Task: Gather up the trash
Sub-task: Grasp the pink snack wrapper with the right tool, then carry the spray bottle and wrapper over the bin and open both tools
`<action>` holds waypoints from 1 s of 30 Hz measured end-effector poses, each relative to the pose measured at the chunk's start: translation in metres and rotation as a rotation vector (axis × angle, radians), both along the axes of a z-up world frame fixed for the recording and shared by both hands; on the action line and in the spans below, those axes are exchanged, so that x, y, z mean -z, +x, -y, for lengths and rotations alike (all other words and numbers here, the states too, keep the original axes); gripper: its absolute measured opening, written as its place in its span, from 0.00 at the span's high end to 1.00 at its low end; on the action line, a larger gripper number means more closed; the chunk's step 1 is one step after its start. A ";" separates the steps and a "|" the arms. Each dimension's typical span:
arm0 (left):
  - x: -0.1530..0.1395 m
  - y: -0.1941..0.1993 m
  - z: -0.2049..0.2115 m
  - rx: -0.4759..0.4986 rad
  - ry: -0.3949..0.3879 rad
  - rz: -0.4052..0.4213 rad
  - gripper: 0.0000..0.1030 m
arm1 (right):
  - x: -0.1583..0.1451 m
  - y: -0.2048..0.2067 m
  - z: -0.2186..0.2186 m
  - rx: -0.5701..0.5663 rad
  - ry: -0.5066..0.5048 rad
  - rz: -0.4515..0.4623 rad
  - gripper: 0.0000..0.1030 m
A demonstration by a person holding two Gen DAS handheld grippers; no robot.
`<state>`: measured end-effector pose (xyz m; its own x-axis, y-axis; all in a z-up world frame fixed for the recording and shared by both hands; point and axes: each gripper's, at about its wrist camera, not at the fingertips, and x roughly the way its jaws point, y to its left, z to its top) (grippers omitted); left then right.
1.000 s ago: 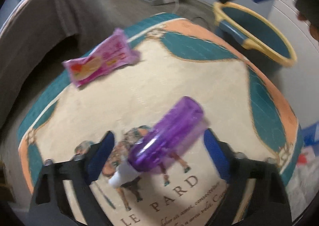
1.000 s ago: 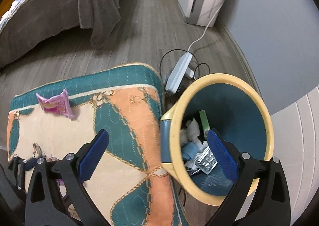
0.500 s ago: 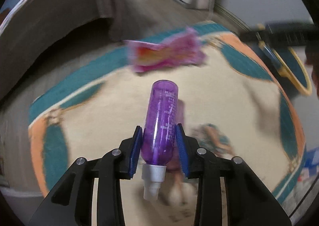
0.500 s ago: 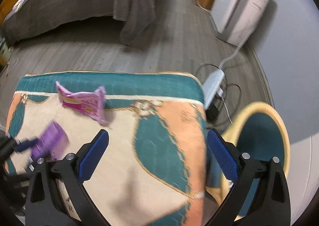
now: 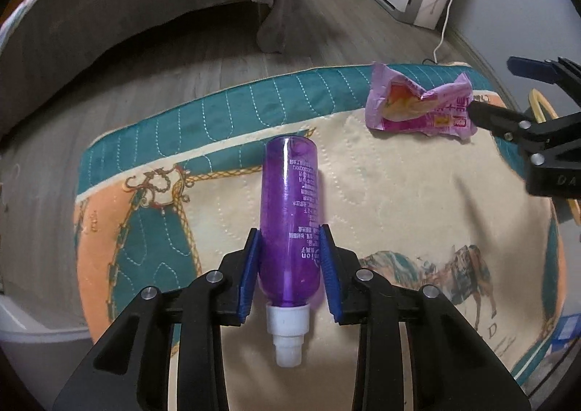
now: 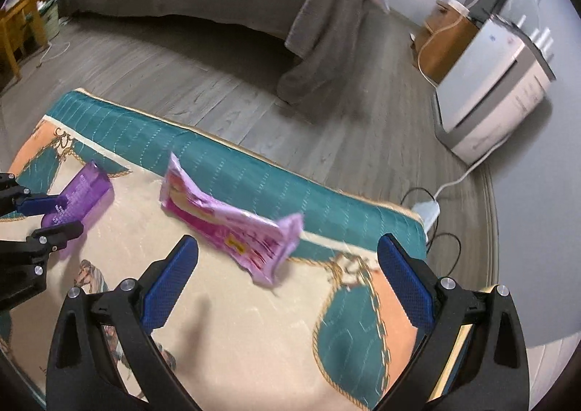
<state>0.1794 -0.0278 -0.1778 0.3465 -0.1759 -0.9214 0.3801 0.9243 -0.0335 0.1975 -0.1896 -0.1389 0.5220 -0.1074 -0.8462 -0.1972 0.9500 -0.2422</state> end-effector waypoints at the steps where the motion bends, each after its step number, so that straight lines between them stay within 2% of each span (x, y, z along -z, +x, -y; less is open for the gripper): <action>1: 0.002 0.000 -0.003 0.006 0.000 -0.002 0.67 | 0.001 0.003 -0.003 -0.003 -0.003 0.003 0.06; 6: 0.002 0.001 -0.005 0.023 -0.022 0.005 0.67 | 0.009 0.014 -0.018 -0.039 0.004 0.010 0.06; 9: 0.001 0.002 -0.010 0.022 -0.029 0.001 0.67 | 0.018 0.017 -0.031 -0.081 -0.070 0.013 0.07; 11: 0.001 0.002 -0.011 0.021 -0.028 0.000 0.67 | 0.025 0.017 -0.038 -0.112 -0.102 -0.011 0.20; 12: 0.000 0.002 -0.010 0.019 -0.026 0.000 0.67 | 0.028 0.017 -0.040 -0.125 -0.112 -0.031 0.33; 13: 0.000 0.003 -0.010 0.017 -0.026 0.000 0.67 | 0.031 0.017 -0.040 -0.136 -0.112 -0.054 0.51; 14: -0.001 0.002 -0.011 0.017 -0.025 0.001 0.67 | 0.033 0.017 -0.039 -0.142 -0.098 -0.078 0.61; 15: -0.001 0.002 -0.011 0.017 -0.021 0.003 0.67 | 0.034 0.018 -0.036 -0.140 -0.074 -0.107 0.76; 18: 0.000 0.001 -0.005 0.020 -0.006 0.010 0.68 | 0.030 0.016 -0.031 -0.134 -0.037 -0.119 0.94; 26: -0.002 -0.007 0.004 0.010 0.034 0.028 0.68 | 0.008 -0.001 -0.021 -0.114 0.069 -0.126 0.96; 30: -0.012 -0.007 0.009 -0.022 -0.003 0.037 0.68 | -0.004 -0.014 -0.007 -0.071 0.111 -0.139 0.96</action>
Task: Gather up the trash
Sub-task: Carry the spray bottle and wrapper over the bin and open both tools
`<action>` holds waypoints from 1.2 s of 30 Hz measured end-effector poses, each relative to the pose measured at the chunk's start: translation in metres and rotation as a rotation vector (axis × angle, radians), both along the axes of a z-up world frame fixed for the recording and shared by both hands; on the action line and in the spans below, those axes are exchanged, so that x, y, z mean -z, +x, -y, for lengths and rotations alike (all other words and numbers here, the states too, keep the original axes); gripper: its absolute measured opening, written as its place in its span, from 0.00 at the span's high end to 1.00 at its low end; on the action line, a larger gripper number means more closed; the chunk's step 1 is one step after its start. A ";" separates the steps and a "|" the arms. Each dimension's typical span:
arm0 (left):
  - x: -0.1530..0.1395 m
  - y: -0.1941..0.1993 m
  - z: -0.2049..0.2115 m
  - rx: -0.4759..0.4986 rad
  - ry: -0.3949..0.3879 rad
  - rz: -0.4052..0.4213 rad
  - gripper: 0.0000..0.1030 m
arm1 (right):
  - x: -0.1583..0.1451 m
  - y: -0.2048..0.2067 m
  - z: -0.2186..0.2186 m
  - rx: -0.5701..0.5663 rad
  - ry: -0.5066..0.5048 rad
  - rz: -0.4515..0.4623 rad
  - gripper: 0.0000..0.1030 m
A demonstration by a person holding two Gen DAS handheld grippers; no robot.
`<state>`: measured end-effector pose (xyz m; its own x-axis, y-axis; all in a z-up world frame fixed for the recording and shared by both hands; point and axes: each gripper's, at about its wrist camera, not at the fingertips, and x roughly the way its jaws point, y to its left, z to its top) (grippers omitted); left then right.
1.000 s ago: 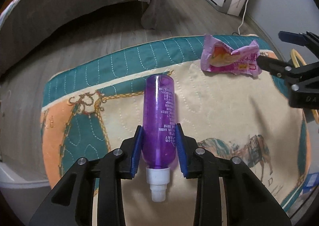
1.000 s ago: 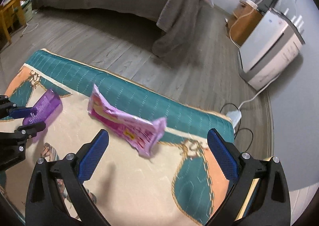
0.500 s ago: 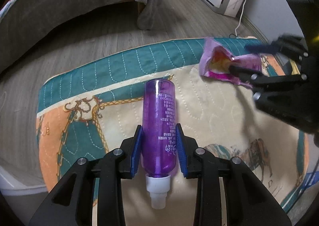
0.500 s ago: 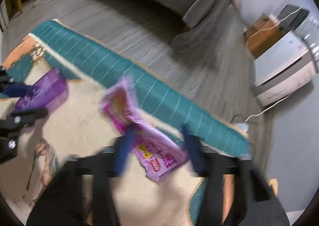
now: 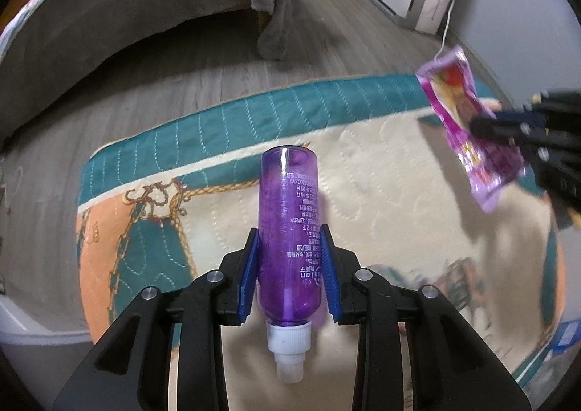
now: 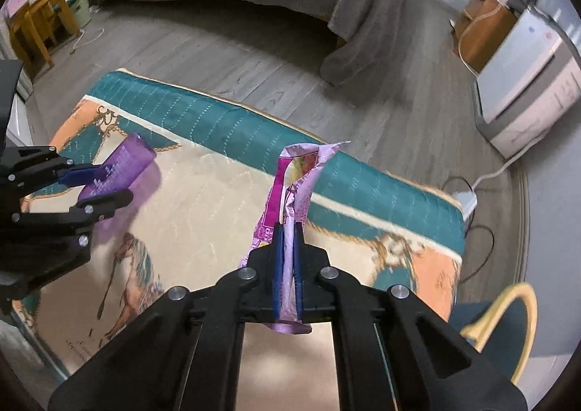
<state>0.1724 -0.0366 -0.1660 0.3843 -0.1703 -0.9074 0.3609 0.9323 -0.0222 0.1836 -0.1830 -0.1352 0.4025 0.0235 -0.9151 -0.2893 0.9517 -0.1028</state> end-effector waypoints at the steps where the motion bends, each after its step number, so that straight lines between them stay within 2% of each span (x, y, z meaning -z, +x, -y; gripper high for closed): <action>1: -0.005 -0.001 0.004 0.000 -0.013 0.008 0.68 | -0.003 -0.004 0.006 0.013 0.004 -0.001 0.96; 9: -0.028 -0.016 0.046 0.044 -0.064 0.035 0.68 | -0.027 -0.046 0.059 0.126 0.002 -0.014 0.96; 17: -0.066 -0.034 0.105 0.120 -0.141 0.077 0.68 | -0.065 -0.102 0.116 0.334 0.008 0.006 0.96; 22: -0.079 -0.056 0.143 0.203 -0.159 0.100 0.68 | -0.083 -0.126 0.131 0.366 -0.003 0.031 0.96; 26: -0.085 -0.080 0.165 0.279 -0.139 0.124 0.68 | -0.095 -0.131 0.141 0.374 0.012 0.073 0.96; 36: -0.084 -0.104 0.155 0.260 -0.099 0.114 0.68 | -0.091 -0.124 0.154 0.346 0.059 0.073 0.96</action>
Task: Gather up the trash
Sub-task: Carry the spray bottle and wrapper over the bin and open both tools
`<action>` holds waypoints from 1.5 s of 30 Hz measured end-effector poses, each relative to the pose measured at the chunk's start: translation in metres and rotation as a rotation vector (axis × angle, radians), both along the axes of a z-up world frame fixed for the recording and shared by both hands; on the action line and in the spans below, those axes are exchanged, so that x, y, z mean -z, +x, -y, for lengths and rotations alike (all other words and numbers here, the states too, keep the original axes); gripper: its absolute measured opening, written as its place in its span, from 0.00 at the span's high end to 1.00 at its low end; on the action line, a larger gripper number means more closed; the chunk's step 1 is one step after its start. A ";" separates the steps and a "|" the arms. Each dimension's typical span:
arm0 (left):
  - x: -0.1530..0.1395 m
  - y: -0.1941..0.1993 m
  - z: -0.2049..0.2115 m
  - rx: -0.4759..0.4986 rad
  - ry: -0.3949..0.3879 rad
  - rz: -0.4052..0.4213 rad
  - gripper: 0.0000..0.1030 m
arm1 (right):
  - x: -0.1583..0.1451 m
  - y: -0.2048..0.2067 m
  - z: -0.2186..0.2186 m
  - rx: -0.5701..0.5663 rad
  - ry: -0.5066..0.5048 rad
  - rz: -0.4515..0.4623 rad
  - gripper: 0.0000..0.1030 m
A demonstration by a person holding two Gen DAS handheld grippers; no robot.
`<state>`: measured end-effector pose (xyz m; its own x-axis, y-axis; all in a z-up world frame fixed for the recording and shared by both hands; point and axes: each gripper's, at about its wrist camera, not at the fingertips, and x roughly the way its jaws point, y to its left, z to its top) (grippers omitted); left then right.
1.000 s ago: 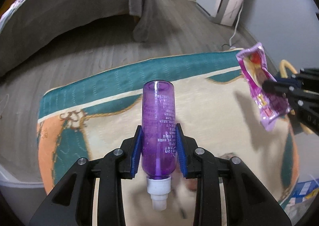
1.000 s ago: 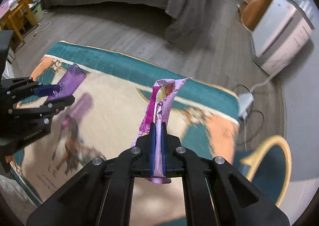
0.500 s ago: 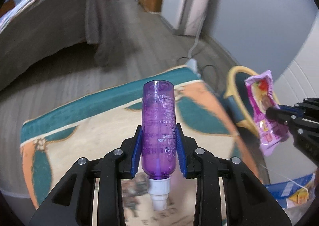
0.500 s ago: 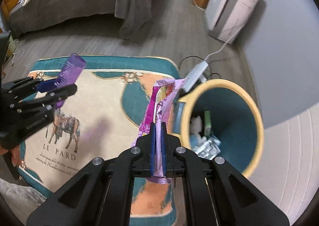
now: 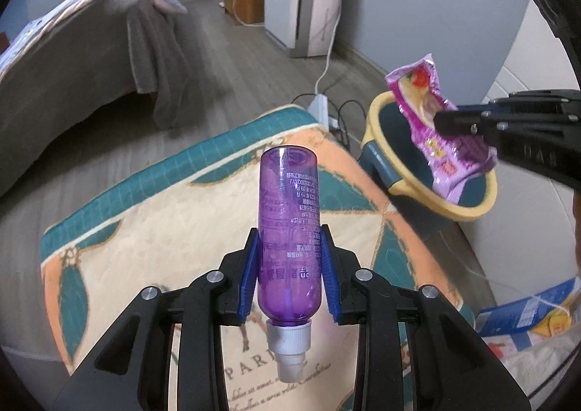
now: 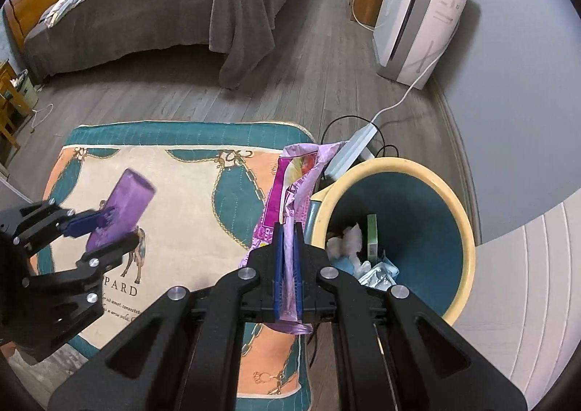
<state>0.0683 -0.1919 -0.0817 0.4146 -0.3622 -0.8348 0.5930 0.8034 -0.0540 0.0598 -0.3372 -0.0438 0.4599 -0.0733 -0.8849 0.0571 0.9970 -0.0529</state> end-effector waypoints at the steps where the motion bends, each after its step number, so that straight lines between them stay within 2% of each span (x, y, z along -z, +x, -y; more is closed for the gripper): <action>1: -0.001 -0.001 -0.001 -0.009 -0.001 -0.001 0.68 | 0.001 0.000 0.005 0.004 0.011 -0.001 0.96; 7: -0.010 -0.004 0.016 -0.006 0.001 0.011 0.68 | 0.014 0.004 0.032 0.043 0.087 -0.020 0.96; 13: -0.012 -0.003 0.053 0.044 -0.016 -0.004 0.68 | 0.030 -0.003 0.077 0.125 0.105 -0.042 0.96; 22: 0.005 -0.010 0.125 0.185 -0.033 -0.065 0.68 | 0.057 -0.025 0.146 0.267 0.126 -0.081 0.95; 29: 0.020 -0.004 0.172 0.234 -0.021 -0.084 0.68 | 0.079 -0.043 0.192 0.391 0.146 -0.119 0.95; 38: 0.018 0.025 0.220 0.227 -0.017 -0.058 0.68 | 0.089 -0.047 0.203 0.417 0.135 -0.136 0.95; 45: 0.025 0.035 0.223 0.205 -0.008 -0.046 0.65 | 0.090 -0.041 0.201 0.389 0.131 -0.128 0.95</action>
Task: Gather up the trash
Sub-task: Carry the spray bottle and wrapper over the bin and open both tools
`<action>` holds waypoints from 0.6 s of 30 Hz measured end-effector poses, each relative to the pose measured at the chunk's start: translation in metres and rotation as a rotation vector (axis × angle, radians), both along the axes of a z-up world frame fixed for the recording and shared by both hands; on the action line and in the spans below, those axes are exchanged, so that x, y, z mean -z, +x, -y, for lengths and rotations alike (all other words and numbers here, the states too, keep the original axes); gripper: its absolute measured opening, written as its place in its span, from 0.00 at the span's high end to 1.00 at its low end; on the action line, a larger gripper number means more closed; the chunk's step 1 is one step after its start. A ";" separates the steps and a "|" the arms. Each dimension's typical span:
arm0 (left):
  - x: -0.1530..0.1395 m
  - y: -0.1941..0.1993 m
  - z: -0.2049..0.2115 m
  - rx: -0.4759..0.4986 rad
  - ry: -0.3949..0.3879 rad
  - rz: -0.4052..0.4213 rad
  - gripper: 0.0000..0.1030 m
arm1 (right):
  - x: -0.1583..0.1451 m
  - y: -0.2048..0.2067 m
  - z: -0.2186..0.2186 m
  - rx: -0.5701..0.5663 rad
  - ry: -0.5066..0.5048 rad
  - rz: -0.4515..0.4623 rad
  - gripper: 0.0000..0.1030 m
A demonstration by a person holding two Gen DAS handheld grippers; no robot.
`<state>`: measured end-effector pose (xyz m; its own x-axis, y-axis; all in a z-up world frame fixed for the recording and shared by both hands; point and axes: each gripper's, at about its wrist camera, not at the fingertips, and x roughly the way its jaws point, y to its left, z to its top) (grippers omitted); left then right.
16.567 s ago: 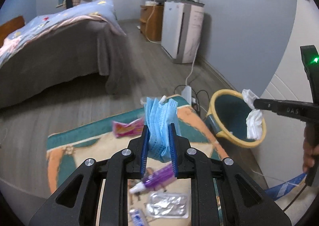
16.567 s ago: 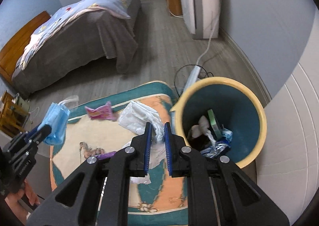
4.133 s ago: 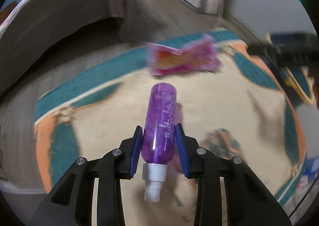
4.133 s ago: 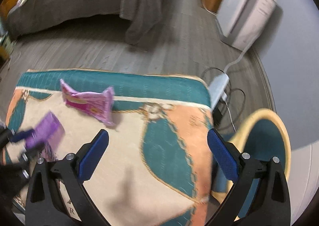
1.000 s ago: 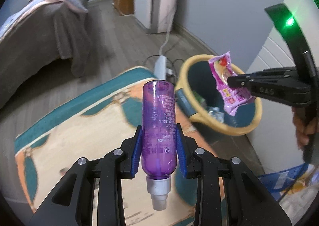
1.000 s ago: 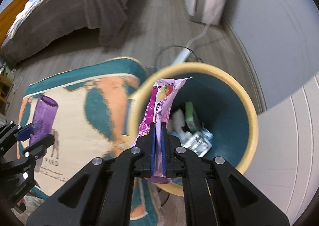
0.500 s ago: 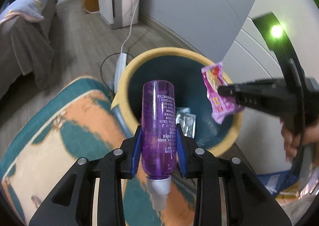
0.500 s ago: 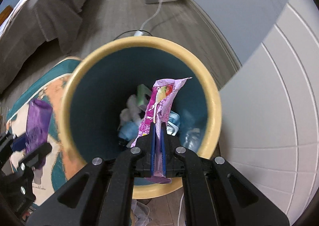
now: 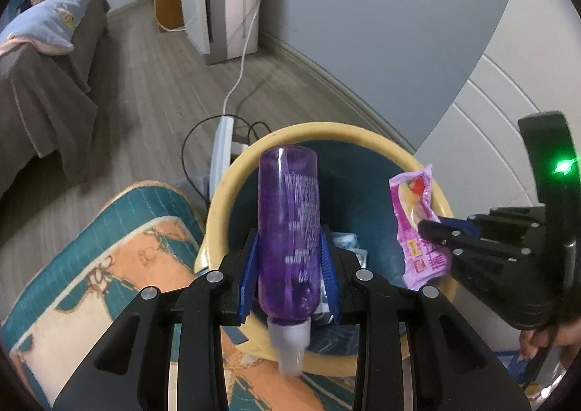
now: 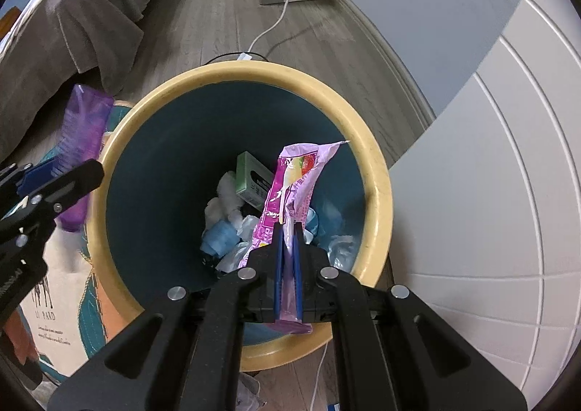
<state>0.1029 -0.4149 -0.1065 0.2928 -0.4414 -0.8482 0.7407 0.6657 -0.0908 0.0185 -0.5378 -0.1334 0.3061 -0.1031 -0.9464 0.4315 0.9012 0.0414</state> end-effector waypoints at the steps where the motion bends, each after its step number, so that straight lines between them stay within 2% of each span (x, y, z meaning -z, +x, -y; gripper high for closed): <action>1: 0.000 0.000 -0.001 -0.002 0.000 0.005 0.60 | 0.000 0.002 -0.002 -0.010 -0.002 0.002 0.95; 3: -0.001 0.000 -0.004 -0.011 -0.004 0.021 0.53 | -0.002 0.004 -0.007 -0.031 -0.004 0.008 0.95; 13: -0.007 0.004 -0.031 -0.060 -0.008 0.052 0.47 | -0.023 0.014 -0.029 -0.120 -0.044 0.090 0.93; 14: -0.007 0.005 -0.034 -0.063 -0.006 0.053 0.46 | -0.022 0.015 -0.031 -0.128 -0.048 0.084 0.90; 15: -0.007 0.006 -0.037 -0.068 -0.005 0.054 0.45 | -0.021 0.016 -0.033 -0.134 -0.056 0.070 0.78; 16: -0.008 0.007 -0.040 -0.074 -0.005 0.054 0.44 | -0.019 0.016 -0.033 -0.135 -0.057 0.064 0.62; 18: -0.009 0.009 -0.045 -0.084 -0.009 0.053 0.41 | -0.018 0.015 -0.032 -0.128 -0.061 0.054 0.47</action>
